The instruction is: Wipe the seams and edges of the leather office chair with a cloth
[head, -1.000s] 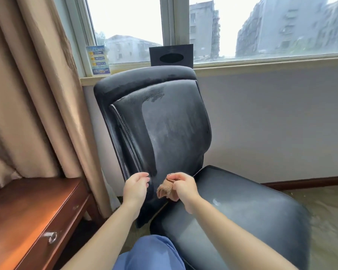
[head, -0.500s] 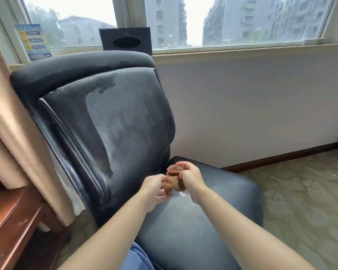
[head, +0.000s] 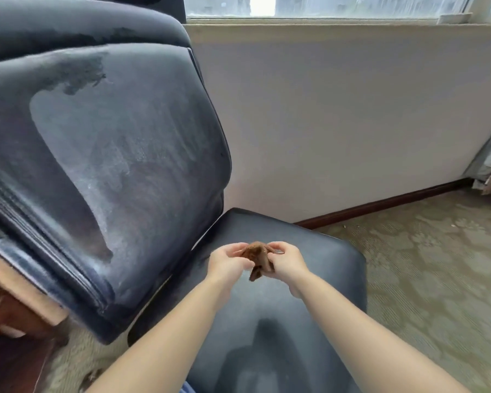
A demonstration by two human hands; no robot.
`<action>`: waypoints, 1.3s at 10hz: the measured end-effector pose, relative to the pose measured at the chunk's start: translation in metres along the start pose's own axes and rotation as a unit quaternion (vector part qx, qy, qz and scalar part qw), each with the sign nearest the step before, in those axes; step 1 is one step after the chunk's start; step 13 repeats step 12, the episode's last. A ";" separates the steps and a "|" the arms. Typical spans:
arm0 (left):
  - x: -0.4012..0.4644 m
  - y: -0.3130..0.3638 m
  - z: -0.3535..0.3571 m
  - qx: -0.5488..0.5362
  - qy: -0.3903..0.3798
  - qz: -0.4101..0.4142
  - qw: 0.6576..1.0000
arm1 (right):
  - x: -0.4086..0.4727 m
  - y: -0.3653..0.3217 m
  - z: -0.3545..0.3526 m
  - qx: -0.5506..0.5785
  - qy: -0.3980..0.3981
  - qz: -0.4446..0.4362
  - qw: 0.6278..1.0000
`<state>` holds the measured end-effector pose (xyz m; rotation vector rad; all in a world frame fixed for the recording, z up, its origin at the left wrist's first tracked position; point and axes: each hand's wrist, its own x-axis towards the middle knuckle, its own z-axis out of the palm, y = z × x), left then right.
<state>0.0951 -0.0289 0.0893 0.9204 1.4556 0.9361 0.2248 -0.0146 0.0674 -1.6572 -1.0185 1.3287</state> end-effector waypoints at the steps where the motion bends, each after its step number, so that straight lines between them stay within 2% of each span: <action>1: 0.008 -0.002 0.001 0.114 0.025 0.062 0.991 | 0.010 0.003 -0.011 -0.126 0.004 -0.008 0.992; 2: 0.014 -0.001 0.001 0.225 0.027 0.119 0.967 | 0.016 0.004 -0.021 -0.215 0.008 -0.011 0.977; 3: 0.022 -0.002 0.004 0.260 0.012 0.114 0.959 | 0.020 0.001 -0.026 -0.126 -0.001 0.014 0.992; 4: 0.023 0.003 0.008 0.237 0.007 0.104 0.966 | 0.019 0.000 -0.032 -0.090 -0.111 0.023 0.989; 5: 0.023 0.008 0.011 0.203 -0.010 0.103 0.974 | 0.022 0.012 -0.028 -0.192 -0.150 -0.015 0.970; 6: 0.035 0.005 0.008 0.273 -0.012 0.133 0.953 | 0.033 0.023 -0.021 -0.377 -0.036 -0.088 0.921; 7: 0.047 0.003 0.005 0.363 -0.020 0.163 0.917 | 0.042 0.020 -0.025 -0.495 0.007 -0.143 0.857; 8: 0.058 0.008 0.004 0.408 0.026 0.265 0.873 | 0.052 0.004 -0.028 -0.524 0.096 -0.258 0.806; 9: 0.070 0.010 0.001 0.407 0.093 0.425 0.803 | 0.061 -0.006 -0.035 -0.477 0.181 -0.404 0.759; 10: 0.073 -0.013 -0.002 0.434 0.090 0.480 0.757 | 0.061 0.014 -0.040 -0.488 0.179 -0.454 0.724; 11: 0.071 -0.058 -0.003 0.507 0.011 0.427 0.748 | 0.054 0.065 -0.041 -0.515 0.073 -0.417 0.745; 12: 0.054 -0.085 -0.001 0.635 -0.115 0.239 0.726 | 0.034 0.097 -0.045 -0.607 -0.106 -0.291 0.732; 13: 0.054 -0.085 -0.001 0.635 -0.115 0.239 0.726 | 0.034 0.097 -0.045 -0.607 -0.106 -0.291 0.732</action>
